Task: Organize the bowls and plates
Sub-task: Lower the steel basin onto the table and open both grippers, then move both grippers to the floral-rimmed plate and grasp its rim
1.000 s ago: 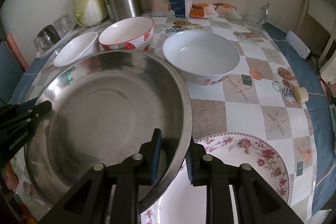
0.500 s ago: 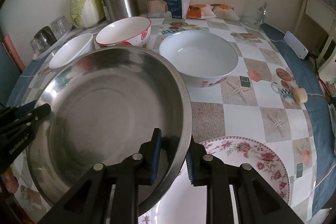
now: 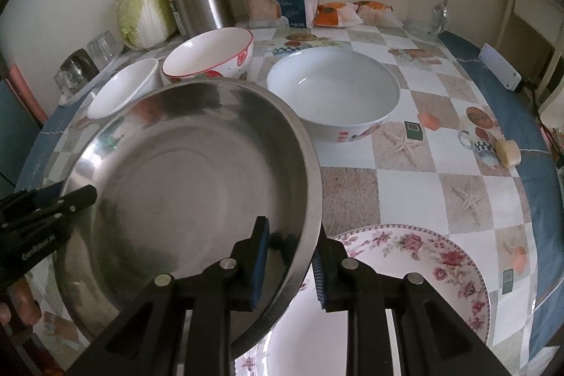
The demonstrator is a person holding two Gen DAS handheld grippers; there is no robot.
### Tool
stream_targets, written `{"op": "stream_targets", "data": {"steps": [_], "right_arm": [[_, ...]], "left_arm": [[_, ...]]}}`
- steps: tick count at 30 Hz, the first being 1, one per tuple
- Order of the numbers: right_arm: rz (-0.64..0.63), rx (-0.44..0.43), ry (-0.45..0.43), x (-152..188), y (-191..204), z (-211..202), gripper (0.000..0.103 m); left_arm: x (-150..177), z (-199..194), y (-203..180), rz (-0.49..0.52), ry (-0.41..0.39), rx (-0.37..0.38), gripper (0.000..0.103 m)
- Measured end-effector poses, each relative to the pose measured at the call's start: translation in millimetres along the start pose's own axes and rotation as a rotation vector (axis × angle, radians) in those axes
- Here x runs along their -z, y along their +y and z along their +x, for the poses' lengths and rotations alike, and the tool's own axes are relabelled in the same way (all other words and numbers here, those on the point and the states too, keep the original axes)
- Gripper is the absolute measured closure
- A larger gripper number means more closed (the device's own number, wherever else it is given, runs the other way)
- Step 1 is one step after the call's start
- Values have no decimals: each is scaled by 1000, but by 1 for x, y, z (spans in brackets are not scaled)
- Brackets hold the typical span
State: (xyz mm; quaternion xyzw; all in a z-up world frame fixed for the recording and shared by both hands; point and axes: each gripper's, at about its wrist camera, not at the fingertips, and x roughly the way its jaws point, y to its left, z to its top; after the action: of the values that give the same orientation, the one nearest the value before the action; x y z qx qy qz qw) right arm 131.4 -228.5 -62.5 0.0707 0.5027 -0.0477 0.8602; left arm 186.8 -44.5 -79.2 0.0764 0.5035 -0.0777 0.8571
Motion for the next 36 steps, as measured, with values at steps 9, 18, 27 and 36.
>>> {"op": "stream_targets", "data": {"steps": [9, 18, 27, 36], "right_arm": [[57, -19, -29, 0, -13, -15, 56], [75, -45, -39, 1, -15, -16, 27], [64, -76, -96, 0, -14, -27, 1], [106, -120, -160, -2, -25, -53, 0]], "left_arm": [[-4, -17, 7, -44, -37, 25, 49], [-3, -22, 13, -77, -86, 51, 9], [-3, -37, 17, -101, -167, 110, 2], [-4, -78, 2, -62, -234, 137, 2]]}}
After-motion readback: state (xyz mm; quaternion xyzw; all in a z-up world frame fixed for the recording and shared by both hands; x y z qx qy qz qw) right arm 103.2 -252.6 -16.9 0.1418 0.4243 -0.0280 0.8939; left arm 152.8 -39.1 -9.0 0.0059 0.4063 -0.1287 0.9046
